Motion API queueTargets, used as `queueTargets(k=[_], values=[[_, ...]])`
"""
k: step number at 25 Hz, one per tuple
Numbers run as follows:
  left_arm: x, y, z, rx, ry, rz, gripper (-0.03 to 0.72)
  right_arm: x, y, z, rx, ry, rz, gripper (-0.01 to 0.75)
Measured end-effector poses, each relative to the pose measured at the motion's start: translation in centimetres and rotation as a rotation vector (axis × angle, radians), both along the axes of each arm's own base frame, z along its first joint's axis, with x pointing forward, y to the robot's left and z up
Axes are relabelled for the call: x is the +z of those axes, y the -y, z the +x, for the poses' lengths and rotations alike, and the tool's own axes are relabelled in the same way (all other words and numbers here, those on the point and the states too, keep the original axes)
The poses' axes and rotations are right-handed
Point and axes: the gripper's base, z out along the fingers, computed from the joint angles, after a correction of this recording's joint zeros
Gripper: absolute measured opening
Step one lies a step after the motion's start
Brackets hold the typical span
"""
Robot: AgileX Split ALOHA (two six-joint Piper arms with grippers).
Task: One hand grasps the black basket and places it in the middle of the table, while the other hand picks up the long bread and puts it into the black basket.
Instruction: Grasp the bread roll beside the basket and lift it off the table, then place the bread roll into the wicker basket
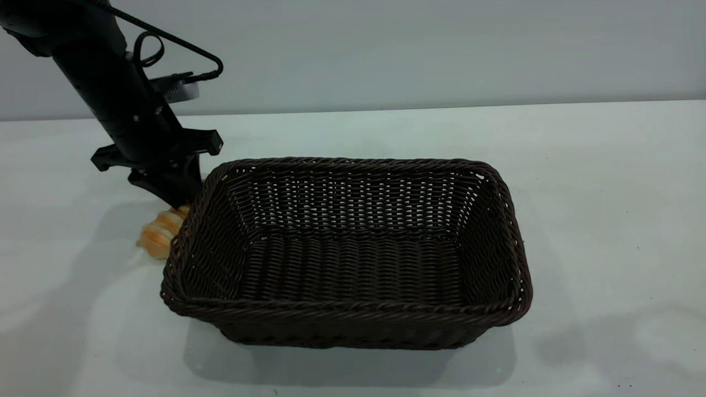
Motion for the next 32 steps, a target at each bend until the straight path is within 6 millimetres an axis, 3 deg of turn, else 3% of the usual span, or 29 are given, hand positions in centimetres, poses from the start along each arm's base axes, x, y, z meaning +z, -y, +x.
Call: queueTargets(k=[2, 5, 11, 15, 26, 32], values=[[0.3, 0.0, 0.1, -0.001, 0.005, 0.001, 0.055, 0.0, 0.0, 0.0, 0.0, 0.0, 0.0, 0.541], [1.9, -0.1, 0.7, -0.02, 0.041, 0.015, 0.037, 0.0, 0.0, 0.0, -0.002, 0.0, 0.0, 0.541], [9.8, 0.3, 2.1, -0.072, 0.164, 0.014, 0.035, 0.0, 0.0, 0.0, -0.002, 0.001, 0.001, 0.541], [12.8, 2.3, 1.3, -0.212, 0.166, 0.017, 0.035, 0.0, 0.0, 0.1, -0.003, 0.011, 0.005, 0.541], [13.1, 14.5, -4.6, -0.646, 0.019, -0.01, 0.035, 0.1, -0.1, 0.2, -0.004, 0.025, 0.01, 0.541], [12.8, 18.6, -7.0, -0.734, -0.018, -0.058, 0.038, 0.1, -0.1, 0.2, -0.005, 0.025, 0.01, 0.541]])
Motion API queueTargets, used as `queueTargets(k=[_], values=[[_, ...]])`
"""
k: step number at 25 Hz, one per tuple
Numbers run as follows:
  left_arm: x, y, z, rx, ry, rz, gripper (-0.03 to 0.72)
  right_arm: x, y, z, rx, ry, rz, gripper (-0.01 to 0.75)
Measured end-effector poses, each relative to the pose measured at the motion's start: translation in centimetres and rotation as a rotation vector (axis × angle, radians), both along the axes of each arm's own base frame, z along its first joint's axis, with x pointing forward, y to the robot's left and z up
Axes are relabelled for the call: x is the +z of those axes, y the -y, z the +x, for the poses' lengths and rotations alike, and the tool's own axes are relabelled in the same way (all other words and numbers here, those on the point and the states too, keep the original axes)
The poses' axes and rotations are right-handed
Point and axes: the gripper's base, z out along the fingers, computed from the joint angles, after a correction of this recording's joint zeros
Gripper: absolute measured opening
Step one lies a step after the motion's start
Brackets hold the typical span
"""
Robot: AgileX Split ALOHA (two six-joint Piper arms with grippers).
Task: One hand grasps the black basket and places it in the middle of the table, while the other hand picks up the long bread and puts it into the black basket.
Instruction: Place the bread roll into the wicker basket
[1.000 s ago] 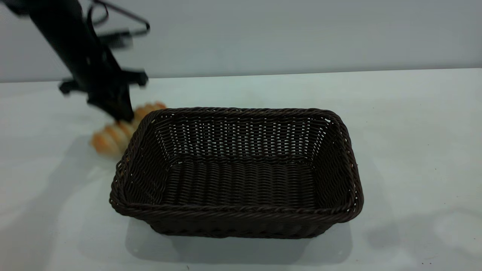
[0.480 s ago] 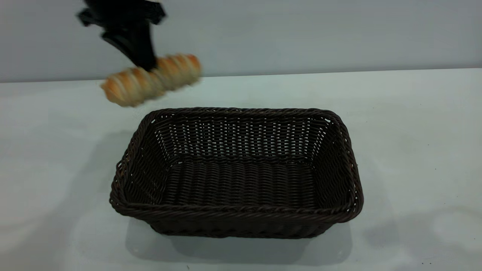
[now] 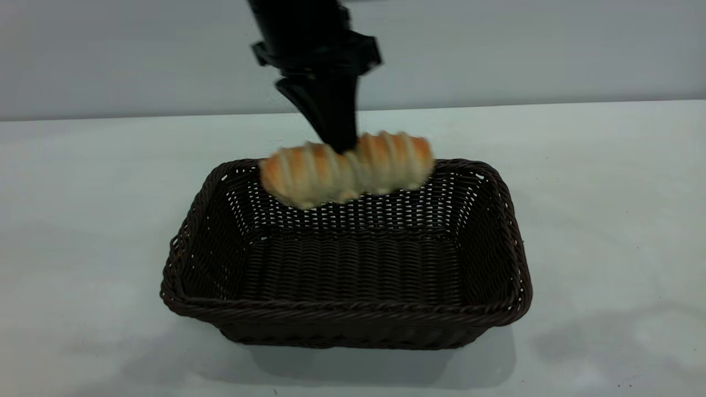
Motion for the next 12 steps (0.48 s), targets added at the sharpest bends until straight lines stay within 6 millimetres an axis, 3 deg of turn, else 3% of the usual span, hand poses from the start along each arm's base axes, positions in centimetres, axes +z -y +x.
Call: queueTargets(k=[5, 12], values=[[-0.06, 0.94, -0.47, -0.014, 0.002, -0.014, 0.118, 0.0, 0.0, 0.01, 0.0, 0.001, 0.001, 0.541], [0.31, 0.91, -0.14, -0.017, 0.032, -0.006, 0.414, 0.0, 0.0, 0.01, 0.0, 0.002, 0.0, 0.541]])
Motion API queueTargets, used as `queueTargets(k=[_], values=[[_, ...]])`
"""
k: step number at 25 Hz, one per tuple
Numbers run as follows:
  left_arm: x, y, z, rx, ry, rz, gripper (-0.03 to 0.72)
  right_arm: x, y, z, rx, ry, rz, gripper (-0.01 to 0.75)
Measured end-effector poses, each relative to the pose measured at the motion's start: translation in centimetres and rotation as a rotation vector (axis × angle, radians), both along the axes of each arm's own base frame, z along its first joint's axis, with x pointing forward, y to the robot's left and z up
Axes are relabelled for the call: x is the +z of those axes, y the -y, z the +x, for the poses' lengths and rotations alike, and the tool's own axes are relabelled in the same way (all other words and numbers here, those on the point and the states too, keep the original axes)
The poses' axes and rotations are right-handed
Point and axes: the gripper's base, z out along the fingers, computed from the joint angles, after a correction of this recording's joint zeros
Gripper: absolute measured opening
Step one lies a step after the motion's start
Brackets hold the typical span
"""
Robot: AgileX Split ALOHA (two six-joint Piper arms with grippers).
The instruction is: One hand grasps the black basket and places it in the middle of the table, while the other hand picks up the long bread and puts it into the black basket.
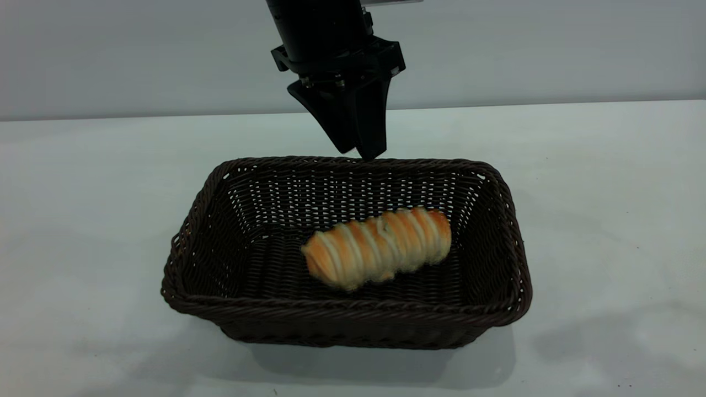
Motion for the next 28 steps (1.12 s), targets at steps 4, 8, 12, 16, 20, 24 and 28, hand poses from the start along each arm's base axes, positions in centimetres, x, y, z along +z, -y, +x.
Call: queueTargets(k=[4, 8, 12, 16, 20, 24, 28], values=[[1.5, -0.9, 0.8, 0.02, 0.074, 0.114, 0.472, 0.0, 0.0, 0.0, 0.0, -0.004, -0.002, 0.541], [5.3, -2.5, 1.9, 0.103, 0.253, 0.229, 0.473, -0.1, 0.2, -0.3, 0.003, -0.032, -0.019, 0.541], [10.9, -4.2, 1.0, 0.162, 0.412, 0.245, 0.456, -0.2, 0.4, -0.6, 0.009, -0.062, -0.051, 0.541], [16.5, -5.8, -1.1, 0.198, 0.529, 0.195, 0.43, -0.2, 0.7, -0.7, 0.013, -0.069, -0.084, 0.541], [21.2, -7.7, -3.8, 0.229, 0.621, 0.141, 0.423, 1.0, 1.5, -1.5, 0.013, -0.003, -0.105, 0.541], [23.7, -11.0, -7.3, 0.272, 0.653, 0.129, 0.423, 3.2, 2.6, -3.7, 0.008, 0.108, -0.086, 0.541], [24.6, -13.9, -12.0, 0.289, 0.66, 0.129, 0.423, 5.5, 3.8, -6.6, 0.0, 0.226, -0.038, 0.541]])
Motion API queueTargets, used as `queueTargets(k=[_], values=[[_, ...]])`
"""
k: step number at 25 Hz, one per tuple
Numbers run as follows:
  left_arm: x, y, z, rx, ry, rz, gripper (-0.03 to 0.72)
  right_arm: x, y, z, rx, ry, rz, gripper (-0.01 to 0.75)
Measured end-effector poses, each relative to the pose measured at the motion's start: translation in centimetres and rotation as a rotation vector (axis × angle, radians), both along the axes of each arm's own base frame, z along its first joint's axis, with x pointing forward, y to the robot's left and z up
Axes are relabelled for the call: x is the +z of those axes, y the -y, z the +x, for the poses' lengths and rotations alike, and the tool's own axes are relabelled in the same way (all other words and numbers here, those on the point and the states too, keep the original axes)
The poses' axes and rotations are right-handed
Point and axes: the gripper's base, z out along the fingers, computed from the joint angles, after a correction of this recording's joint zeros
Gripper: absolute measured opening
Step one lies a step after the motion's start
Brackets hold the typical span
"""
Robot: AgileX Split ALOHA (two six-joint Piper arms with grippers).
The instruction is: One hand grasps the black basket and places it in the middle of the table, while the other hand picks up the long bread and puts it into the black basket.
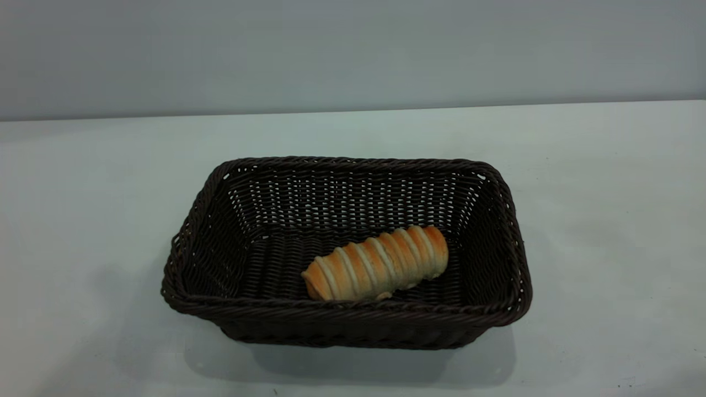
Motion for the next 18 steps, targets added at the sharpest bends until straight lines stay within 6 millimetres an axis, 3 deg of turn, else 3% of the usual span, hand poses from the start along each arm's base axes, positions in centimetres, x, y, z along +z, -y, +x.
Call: queueTargets(k=[4, 8, 12, 18], values=[[0.0, -2.5, -5.6, 0.011, -0.004, -0.066, 0.422, 1.0, 1.6, -3.9, 0.0, 0.114, 0.047, 0.541], [-1.5, -4.6, -10.5, -0.001, -0.025, -0.116, 0.422, 0.4, 3.2, -8.0, 0.002, 0.214, 0.09, 0.541], [-4.6, -6.2, -14.2, -0.007, -0.072, -0.135, 0.422, -1.1, 4.5, -11.2, 0.028, 0.3, 0.113, 0.541], [-9.2, -8.3, -19.1, -0.019, -0.098, -0.17, 0.422, -3.8, 5.3, -14.4, 0.079, 0.374, 0.159, 0.541]])
